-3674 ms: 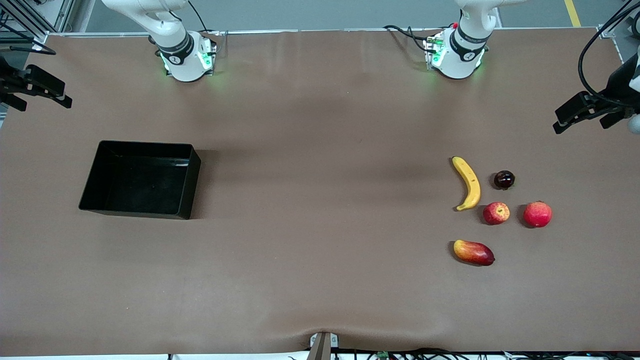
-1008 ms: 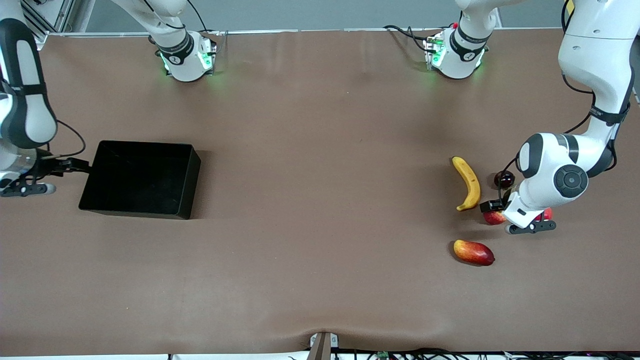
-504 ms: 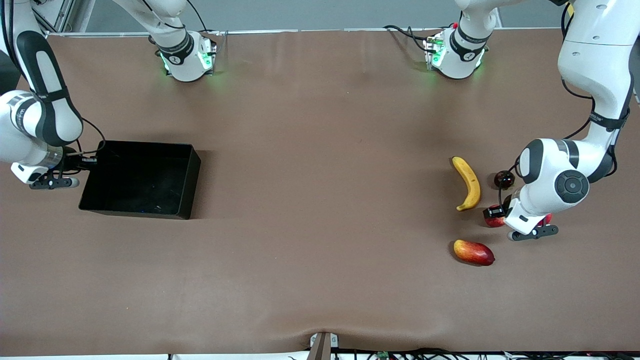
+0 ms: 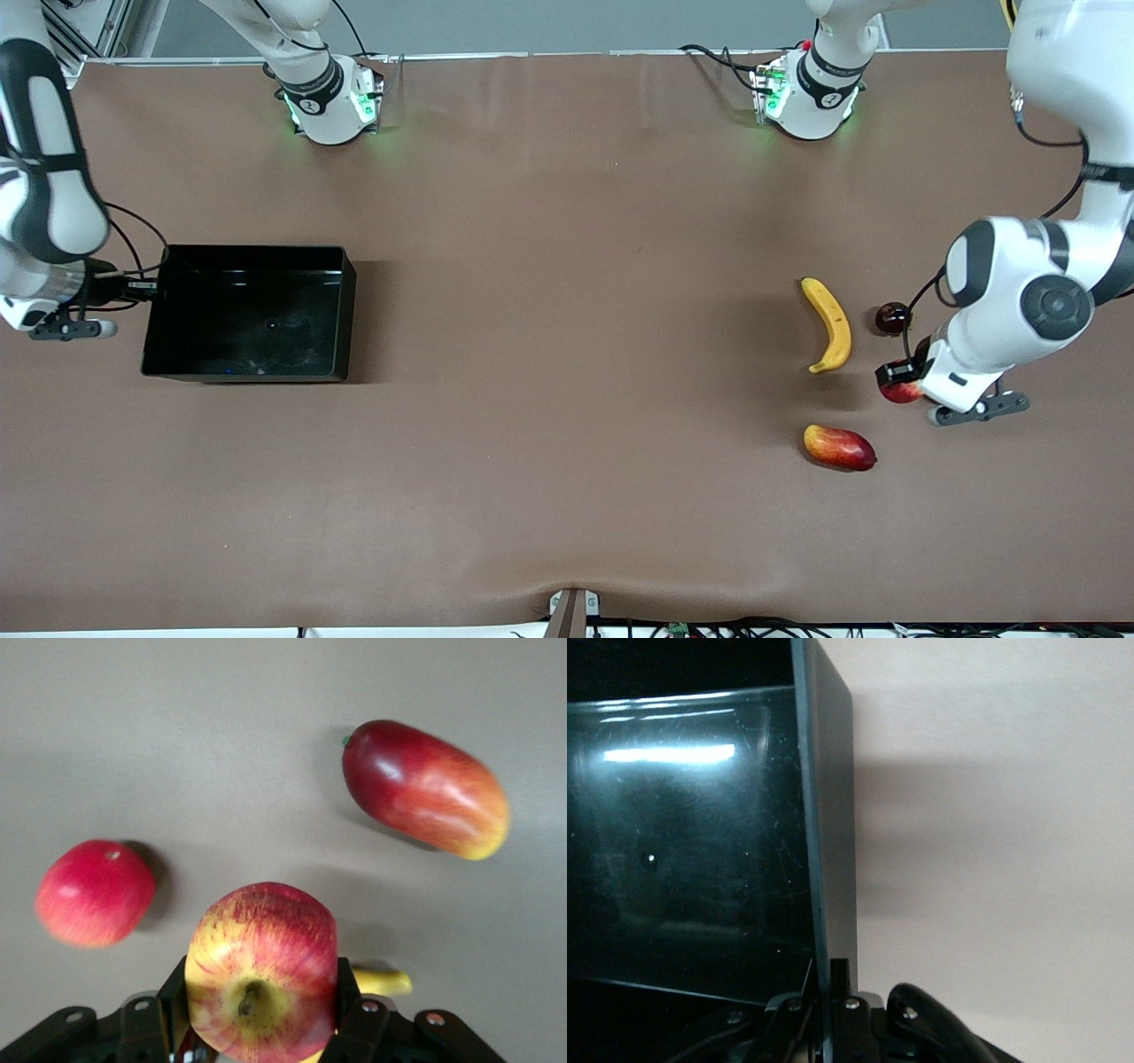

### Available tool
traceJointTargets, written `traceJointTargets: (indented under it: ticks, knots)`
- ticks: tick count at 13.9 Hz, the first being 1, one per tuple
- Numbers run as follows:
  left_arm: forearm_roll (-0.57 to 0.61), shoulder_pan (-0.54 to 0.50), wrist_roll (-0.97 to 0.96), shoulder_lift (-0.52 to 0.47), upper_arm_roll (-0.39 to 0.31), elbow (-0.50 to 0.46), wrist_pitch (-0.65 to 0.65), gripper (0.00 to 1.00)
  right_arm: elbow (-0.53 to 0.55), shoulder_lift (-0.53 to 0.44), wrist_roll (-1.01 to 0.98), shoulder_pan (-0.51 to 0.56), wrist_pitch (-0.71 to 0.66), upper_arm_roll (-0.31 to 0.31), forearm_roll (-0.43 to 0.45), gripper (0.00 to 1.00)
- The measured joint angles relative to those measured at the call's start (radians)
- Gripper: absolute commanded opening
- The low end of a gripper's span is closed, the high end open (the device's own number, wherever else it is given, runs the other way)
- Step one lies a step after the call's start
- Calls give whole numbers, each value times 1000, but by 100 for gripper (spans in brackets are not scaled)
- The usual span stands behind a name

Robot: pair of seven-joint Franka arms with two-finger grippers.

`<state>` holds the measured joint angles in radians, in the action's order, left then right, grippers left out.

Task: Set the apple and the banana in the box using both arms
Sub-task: 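Push the black box toward the table middle with the right gripper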

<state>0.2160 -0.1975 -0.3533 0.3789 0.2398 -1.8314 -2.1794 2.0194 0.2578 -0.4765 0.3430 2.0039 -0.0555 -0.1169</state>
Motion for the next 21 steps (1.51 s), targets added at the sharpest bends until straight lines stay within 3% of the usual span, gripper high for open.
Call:
traceJointTargets:
  ticks: [2, 6, 10, 12, 15, 18, 21]
  knots:
    - [0, 3, -49, -54, 36, -3, 51, 0, -45, -30, 3, -31, -106, 11, -68, 0]
    - [0, 6, -127, -95, 94, 4, 99, 0, -47, -85, 86, -133, -180, 18, -130, 0]
    - [0, 8, -201, -100, 155, 43, 148, 0, -45, -113, 415, -379, -166, 27, -153, 0]
    - [-2, 9, -224, -100, 165, 51, 154, 0, -35, -114, 612, -526, -103, 31, -166, 0]
    - [-4, 9, -235, -100, 170, 53, 159, 0, 18, -94, 821, -731, 96, 34, -196, 0]
    - [-4, 10, -235, -100, 172, 55, 159, 0, 30, -9, 960, -882, 243, 33, -216, 0]
    - [-5, 17, -249, -100, 174, 59, 159, 0, -8, 83, 1012, -978, 297, 32, -222, 0]
